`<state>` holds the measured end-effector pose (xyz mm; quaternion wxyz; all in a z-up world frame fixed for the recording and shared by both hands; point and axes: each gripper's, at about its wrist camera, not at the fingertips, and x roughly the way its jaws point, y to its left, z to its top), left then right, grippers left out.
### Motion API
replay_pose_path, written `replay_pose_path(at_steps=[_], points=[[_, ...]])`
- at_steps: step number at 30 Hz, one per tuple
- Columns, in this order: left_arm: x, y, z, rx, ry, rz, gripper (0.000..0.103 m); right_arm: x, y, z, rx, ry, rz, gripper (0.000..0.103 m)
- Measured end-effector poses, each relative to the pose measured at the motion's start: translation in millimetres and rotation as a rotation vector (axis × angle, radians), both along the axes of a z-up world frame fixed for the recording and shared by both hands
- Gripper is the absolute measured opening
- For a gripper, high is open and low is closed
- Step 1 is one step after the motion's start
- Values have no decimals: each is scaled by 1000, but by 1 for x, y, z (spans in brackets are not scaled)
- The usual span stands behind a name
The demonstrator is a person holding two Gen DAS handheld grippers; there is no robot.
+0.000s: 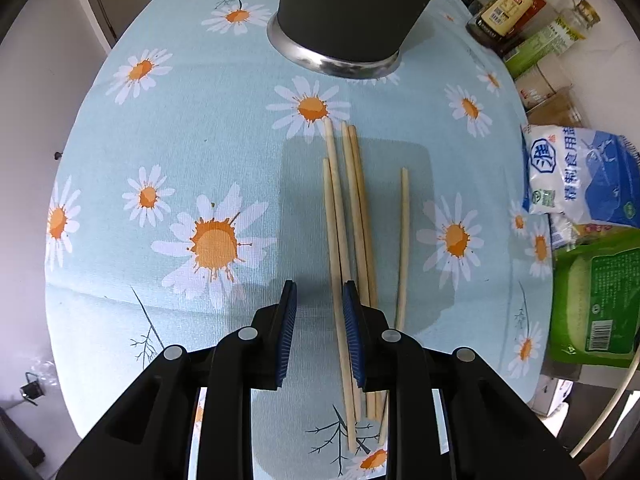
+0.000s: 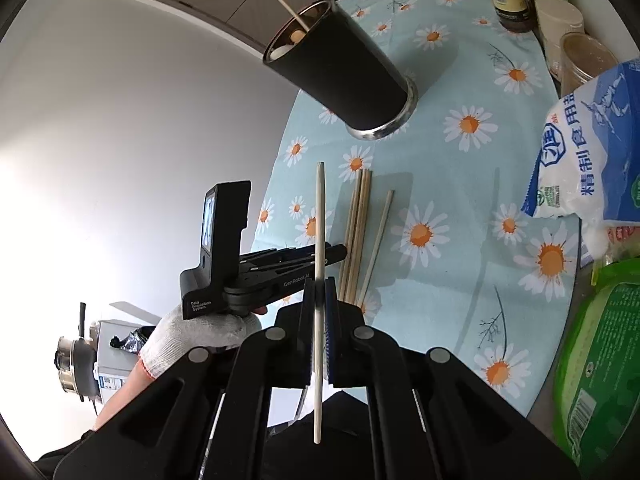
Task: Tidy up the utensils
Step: 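Lift the chopstick with the right tool while the left tool grasps another chopstick, then carry the chopsticks upright toward the black holder with both tools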
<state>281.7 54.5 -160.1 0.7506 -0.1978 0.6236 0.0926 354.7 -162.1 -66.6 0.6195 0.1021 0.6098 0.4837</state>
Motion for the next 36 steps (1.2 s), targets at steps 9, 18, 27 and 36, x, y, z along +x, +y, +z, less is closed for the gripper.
replay_pose_path(at_steps=[9,18,27,36], points=[[8,-5,-2,30,48,5,22,6,-10,-5,53,56,-11,6],[15,-5,-6,45,96,2,17,13,-9,5,76,53,21,6],[27,-17,-9,144,124,-45,8,18,-9,-5,66,49,5,6],[16,-8,-9,109,85,-57,4,23,1,-6,55,9,-26,6]])
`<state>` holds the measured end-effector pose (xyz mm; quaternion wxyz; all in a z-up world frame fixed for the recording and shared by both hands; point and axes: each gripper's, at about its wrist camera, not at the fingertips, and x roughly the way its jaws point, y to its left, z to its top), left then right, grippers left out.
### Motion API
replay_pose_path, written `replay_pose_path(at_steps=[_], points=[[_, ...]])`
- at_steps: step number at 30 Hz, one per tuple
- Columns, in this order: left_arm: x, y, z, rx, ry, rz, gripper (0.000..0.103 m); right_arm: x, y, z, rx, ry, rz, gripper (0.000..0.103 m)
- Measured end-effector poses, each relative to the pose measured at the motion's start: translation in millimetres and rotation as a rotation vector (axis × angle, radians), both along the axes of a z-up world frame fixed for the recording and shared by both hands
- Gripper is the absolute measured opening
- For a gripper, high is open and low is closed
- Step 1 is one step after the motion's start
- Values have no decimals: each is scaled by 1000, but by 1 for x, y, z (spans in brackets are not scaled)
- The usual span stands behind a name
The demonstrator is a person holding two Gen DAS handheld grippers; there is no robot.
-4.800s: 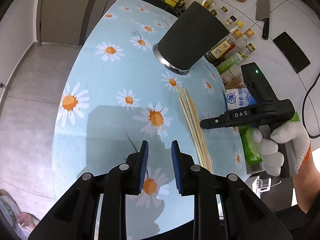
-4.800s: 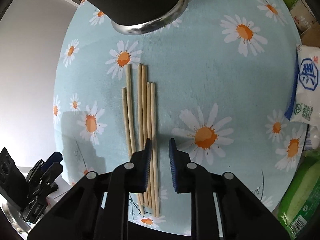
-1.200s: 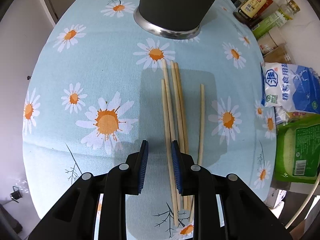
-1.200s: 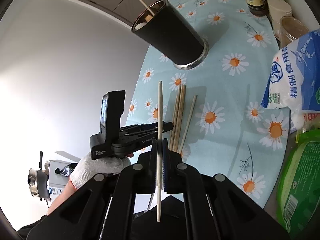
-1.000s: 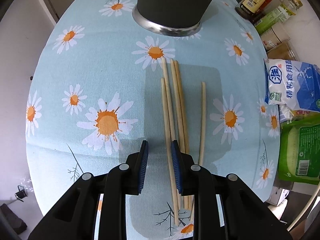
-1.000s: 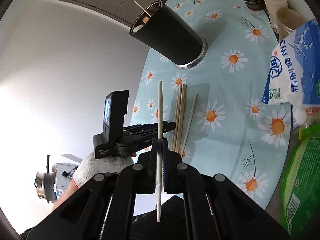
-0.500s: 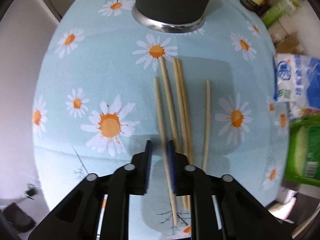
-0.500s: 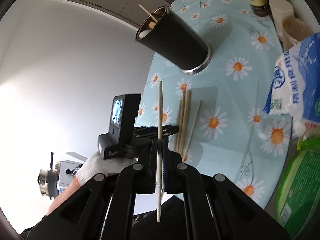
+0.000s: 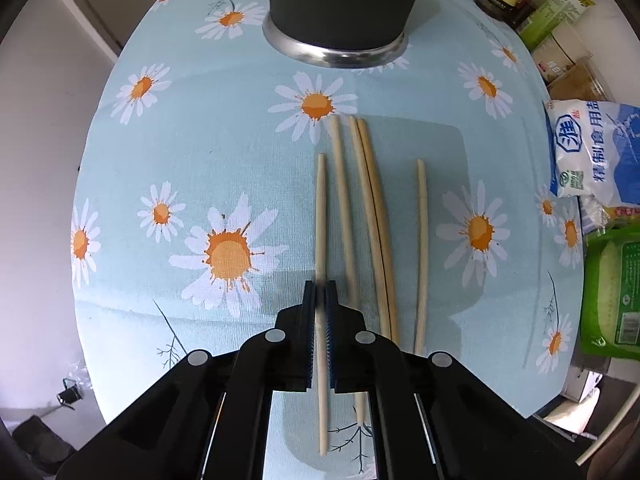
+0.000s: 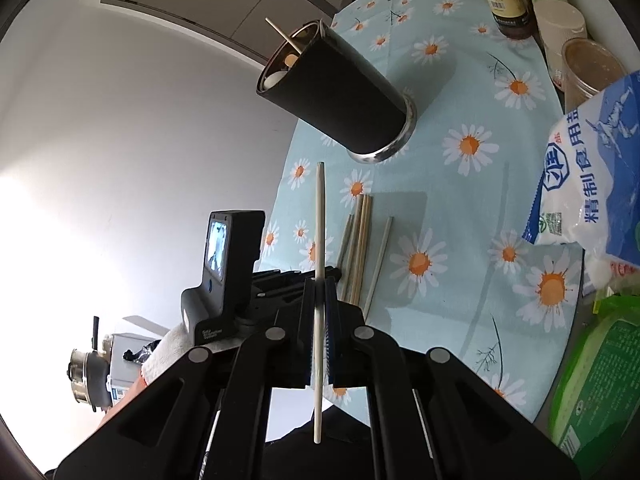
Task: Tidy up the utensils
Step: 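Carry the chopsticks upright toward the black holder with both tools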
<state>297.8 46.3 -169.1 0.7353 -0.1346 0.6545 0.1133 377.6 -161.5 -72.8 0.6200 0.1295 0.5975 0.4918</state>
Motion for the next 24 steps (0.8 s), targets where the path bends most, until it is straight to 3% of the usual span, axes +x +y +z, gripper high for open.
replay_pose_path(at_steps=[4,10,14,18,22,24], points=[[-11,15,8,-20,-61,-14,4,-4,11,-2,-48,-33,-25,6],[-24,40,49,-51,-216,-91,4,-5,24,-3,-149,-82,-112,6],[-28,49,63,-67,-268,-157,4,-5,35,-7,-189,-90,-164,6],[-30,57,77,-95,-321,-199,4,-12,47,-10,-213,-104,-202,6],[-33,63,91,-113,-389,-234,4,-26,60,-8,-223,-185,-241,6],[-33,67,99,-138,-425,-235,4,-31,66,-11,-209,-170,-249,6]])
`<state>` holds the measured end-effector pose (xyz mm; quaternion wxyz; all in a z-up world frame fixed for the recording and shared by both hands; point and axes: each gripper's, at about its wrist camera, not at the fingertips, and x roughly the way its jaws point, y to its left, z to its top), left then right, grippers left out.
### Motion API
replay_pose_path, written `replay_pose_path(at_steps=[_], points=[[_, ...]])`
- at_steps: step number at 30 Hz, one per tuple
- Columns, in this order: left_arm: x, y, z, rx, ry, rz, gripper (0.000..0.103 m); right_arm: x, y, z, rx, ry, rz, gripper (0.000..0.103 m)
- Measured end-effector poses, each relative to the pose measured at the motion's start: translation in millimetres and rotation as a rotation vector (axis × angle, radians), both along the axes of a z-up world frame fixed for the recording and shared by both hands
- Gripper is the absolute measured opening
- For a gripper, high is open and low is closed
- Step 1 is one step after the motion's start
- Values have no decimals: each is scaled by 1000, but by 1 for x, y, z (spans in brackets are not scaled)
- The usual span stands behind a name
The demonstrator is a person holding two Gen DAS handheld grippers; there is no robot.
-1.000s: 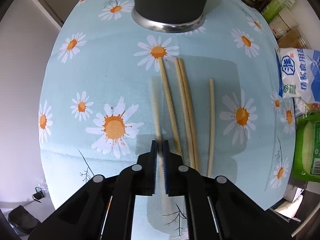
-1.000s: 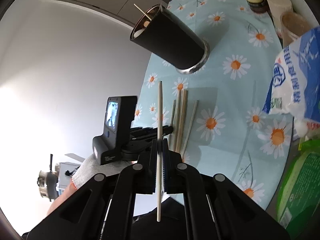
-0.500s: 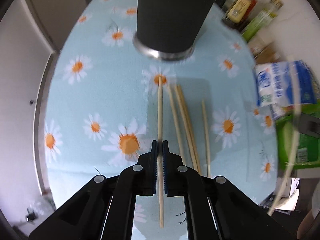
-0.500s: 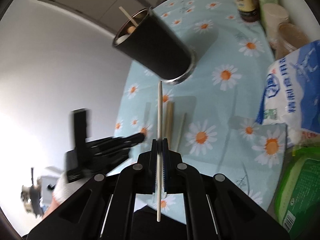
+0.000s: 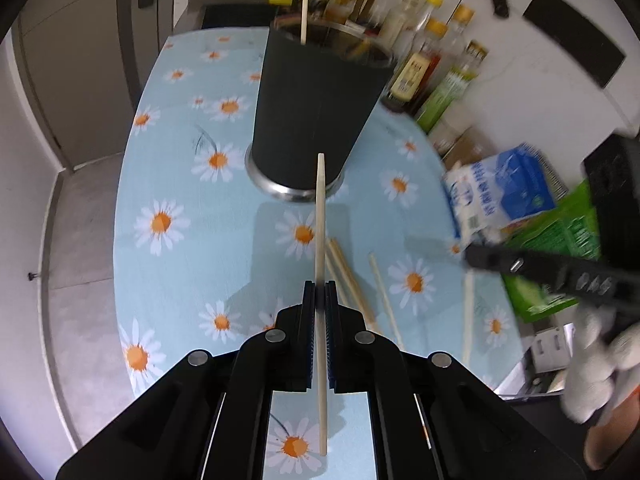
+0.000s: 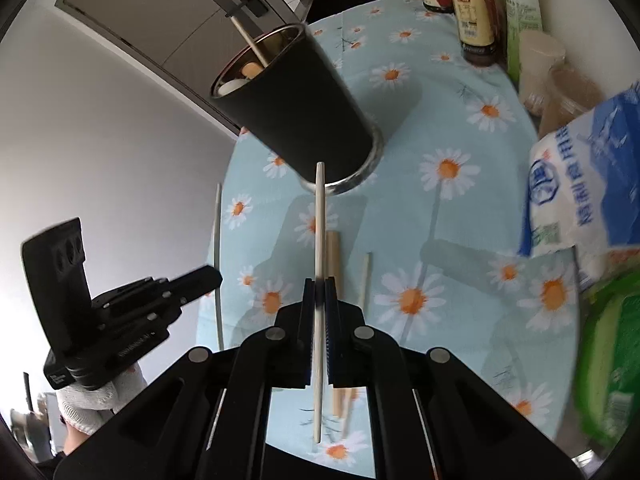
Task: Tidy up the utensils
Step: 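Carry the chopsticks upright toward the black holder with both tools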
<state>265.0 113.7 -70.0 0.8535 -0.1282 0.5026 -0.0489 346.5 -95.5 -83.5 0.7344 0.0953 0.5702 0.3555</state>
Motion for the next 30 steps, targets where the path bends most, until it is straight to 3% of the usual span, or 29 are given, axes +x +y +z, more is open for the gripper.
replay_pose_path(at_steps=[13,22,26,30], points=[[3,23,33,-71,-111,28,4,5,28,18,30,-65,39,6],[16,32,69,-123,-241,40,4,14,24,61,124,-244,-20,6],[26,31,79,-115,-307,16,4,31,22,74,223,-252,-39,6],[38,32,92,-103,-399,15,4,42,25,95,254,-344,-53,6]])
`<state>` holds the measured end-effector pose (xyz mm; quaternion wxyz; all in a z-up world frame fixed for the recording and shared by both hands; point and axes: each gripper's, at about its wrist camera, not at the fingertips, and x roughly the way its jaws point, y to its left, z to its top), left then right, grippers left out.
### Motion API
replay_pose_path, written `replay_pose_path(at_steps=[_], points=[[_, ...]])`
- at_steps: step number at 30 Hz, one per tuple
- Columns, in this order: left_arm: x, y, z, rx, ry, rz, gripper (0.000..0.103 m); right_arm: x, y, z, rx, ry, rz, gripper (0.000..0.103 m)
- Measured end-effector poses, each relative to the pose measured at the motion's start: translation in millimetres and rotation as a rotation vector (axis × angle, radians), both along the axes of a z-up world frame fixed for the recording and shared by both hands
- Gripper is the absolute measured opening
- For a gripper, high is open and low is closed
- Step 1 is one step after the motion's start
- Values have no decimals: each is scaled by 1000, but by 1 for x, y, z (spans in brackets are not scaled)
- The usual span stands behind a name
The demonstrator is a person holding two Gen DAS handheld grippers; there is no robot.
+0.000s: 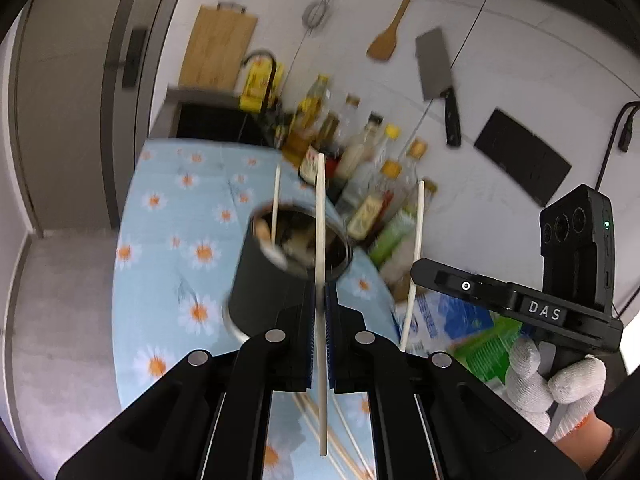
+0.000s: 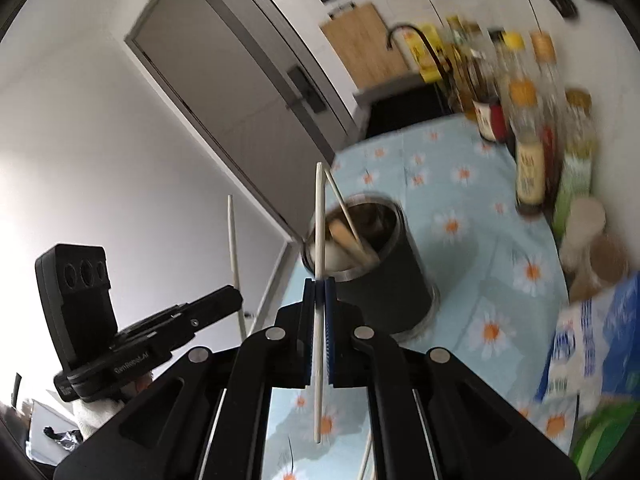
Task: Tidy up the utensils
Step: 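Carry the chopsticks upright toward the black holder with both tools, then lower both chopsticks into the black holder and open both tools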
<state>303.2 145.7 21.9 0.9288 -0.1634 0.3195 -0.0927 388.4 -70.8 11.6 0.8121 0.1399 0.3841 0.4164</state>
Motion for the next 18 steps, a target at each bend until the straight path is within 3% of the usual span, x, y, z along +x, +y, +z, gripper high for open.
replay_pose_path(at_steps=[7,10,18], points=[[27,1,26,-39,-145,-17,4,25,2,26,74,-81,-59,6],[29,2,33,-35,-261,-31,4,31,-5,32,112,-143,-134,6],[50,12,36,-85,-332,-16,4,55,-7,34,169,-167,-194,6]])
